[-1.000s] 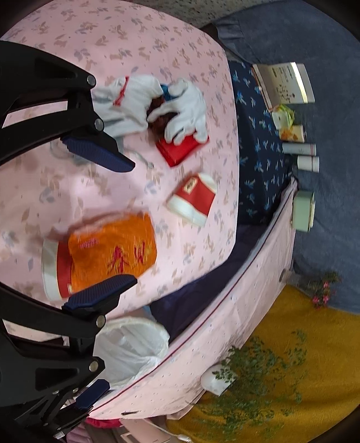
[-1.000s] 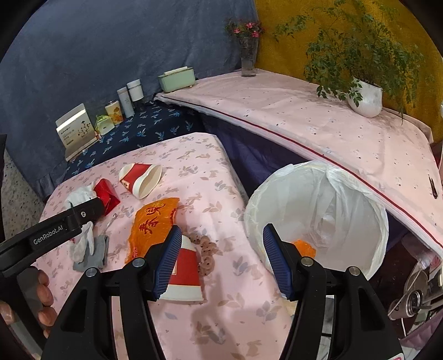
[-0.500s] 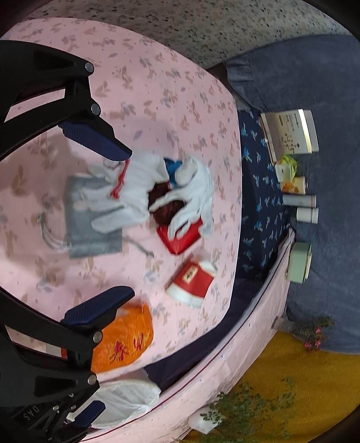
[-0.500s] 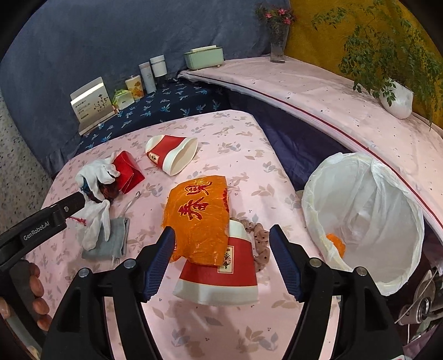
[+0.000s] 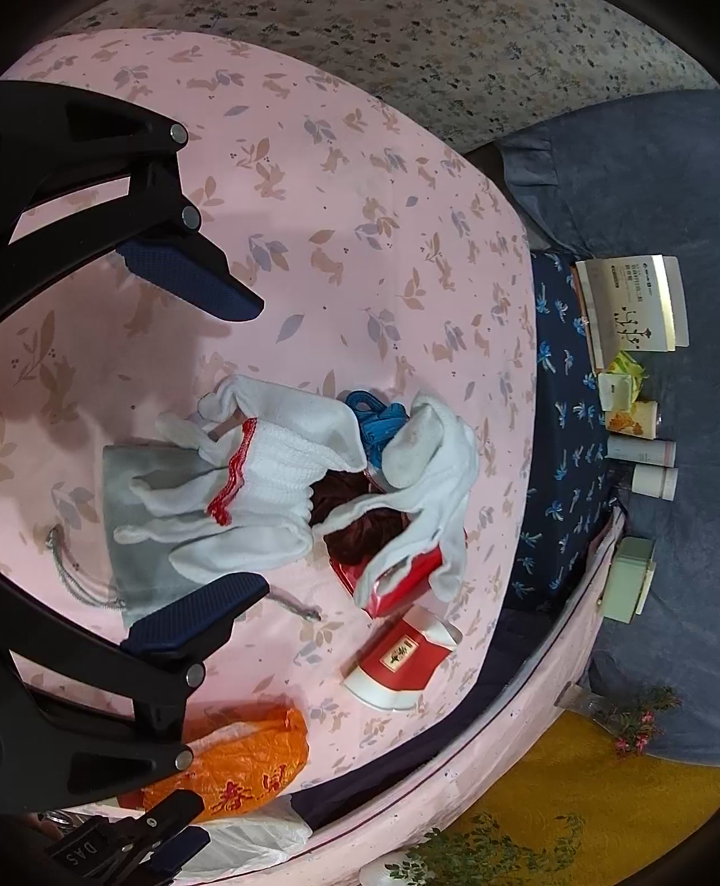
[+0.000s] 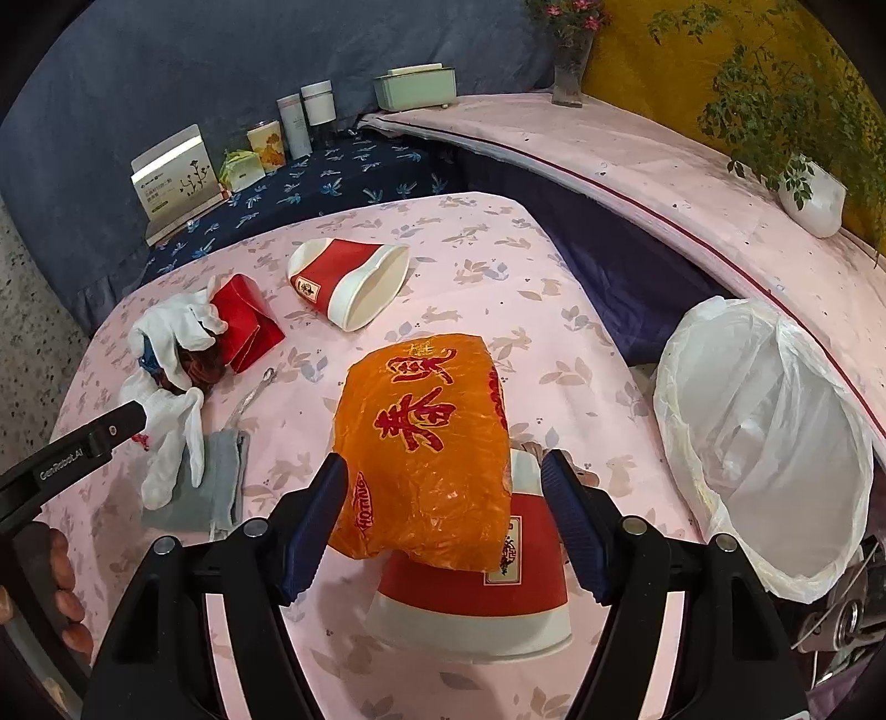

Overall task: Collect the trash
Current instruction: 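Move the right tool back and grasp the large orange printed bag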

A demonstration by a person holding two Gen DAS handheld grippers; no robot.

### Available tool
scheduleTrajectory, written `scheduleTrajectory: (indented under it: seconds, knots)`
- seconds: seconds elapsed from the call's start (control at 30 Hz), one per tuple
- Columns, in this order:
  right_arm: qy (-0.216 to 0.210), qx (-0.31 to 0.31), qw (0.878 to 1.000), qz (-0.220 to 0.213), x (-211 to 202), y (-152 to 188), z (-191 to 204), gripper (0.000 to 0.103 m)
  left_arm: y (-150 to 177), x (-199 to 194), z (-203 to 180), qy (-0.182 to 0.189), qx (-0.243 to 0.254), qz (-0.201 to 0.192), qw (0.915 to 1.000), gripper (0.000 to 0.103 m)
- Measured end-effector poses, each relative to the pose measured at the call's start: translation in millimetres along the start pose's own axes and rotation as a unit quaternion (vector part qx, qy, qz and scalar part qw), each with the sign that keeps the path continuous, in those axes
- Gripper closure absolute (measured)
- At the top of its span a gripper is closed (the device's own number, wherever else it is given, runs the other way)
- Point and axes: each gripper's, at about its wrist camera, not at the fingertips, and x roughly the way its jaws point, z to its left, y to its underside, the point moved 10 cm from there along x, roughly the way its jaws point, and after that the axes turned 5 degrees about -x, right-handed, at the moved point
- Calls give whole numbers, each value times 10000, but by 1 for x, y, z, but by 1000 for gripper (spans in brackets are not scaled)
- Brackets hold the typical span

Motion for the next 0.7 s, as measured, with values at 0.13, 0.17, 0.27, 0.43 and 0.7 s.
scheduleTrajectory:
  seconds: [0.13,0.17,0.27,0.43,0.7]
  knots:
    - [67,-95,9999,51,6,0,4,35,1,11,0,66,14,143,9999,28]
    - [68,-120,9999,73,8,0,5,37,2,14,-1,96,29,196,9998,30]
    - [124,-197,9997,101,10,1,7,53,4,19,-4,153,91,287,9994,47]
    - [61,-239,9997,36,6,-2,10,70,8,20,-8,320,100,410,9986,79]
    - [-133,-229,9996,-135,-10,-8,17,83,2,-5,-18,453,133,200,9987,91]
